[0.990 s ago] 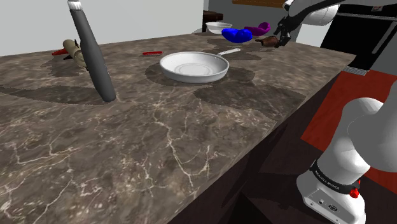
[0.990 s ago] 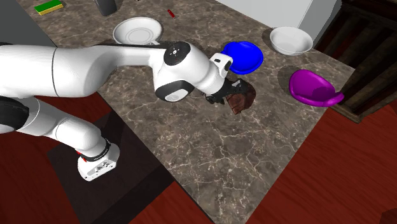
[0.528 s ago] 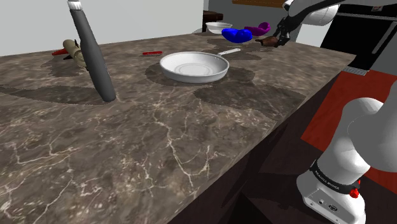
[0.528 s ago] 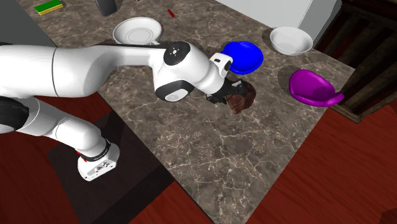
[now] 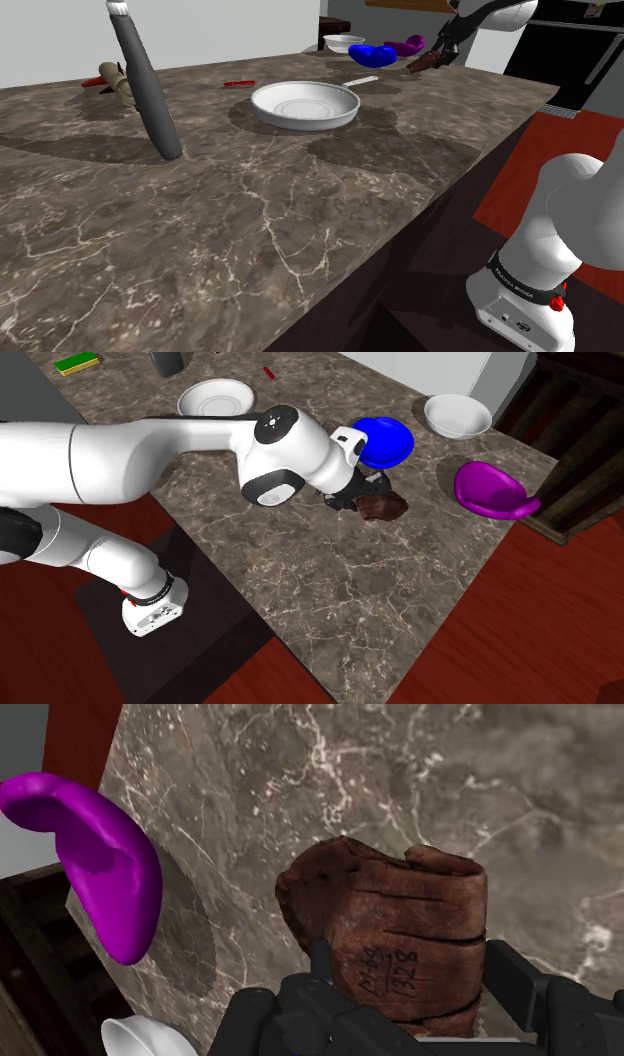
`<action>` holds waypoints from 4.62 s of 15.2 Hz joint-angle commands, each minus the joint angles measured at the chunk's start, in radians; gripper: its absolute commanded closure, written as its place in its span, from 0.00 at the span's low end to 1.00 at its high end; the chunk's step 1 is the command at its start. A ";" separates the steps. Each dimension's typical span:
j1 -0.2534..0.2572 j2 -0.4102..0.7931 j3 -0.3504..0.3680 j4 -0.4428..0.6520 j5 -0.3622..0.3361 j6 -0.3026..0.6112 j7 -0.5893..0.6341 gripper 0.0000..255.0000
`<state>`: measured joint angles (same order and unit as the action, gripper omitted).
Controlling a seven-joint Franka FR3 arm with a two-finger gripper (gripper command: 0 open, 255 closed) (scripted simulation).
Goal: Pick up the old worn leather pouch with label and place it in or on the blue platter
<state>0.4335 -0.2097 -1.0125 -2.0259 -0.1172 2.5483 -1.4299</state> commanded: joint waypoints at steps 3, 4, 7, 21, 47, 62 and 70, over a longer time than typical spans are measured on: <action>-0.002 -0.006 0.012 0.048 -0.007 -0.052 0.008 1.00; -0.003 -0.008 0.016 0.060 -0.009 -0.066 0.010 1.00; -0.004 -0.011 0.023 0.098 -0.012 -0.106 0.014 1.00; 0.015 0.013 0.023 0.302 0.018 -0.294 0.002 1.00; -0.056 0.575 0.038 0.823 0.474 -0.486 0.024 1.00; 0.051 0.509 0.016 0.567 0.418 -0.283 0.028 1.00; 0.051 0.510 0.016 0.567 0.418 -0.283 0.028 0.00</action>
<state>0.4849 0.2999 -0.9964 -1.4590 0.3010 2.2647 -1.4014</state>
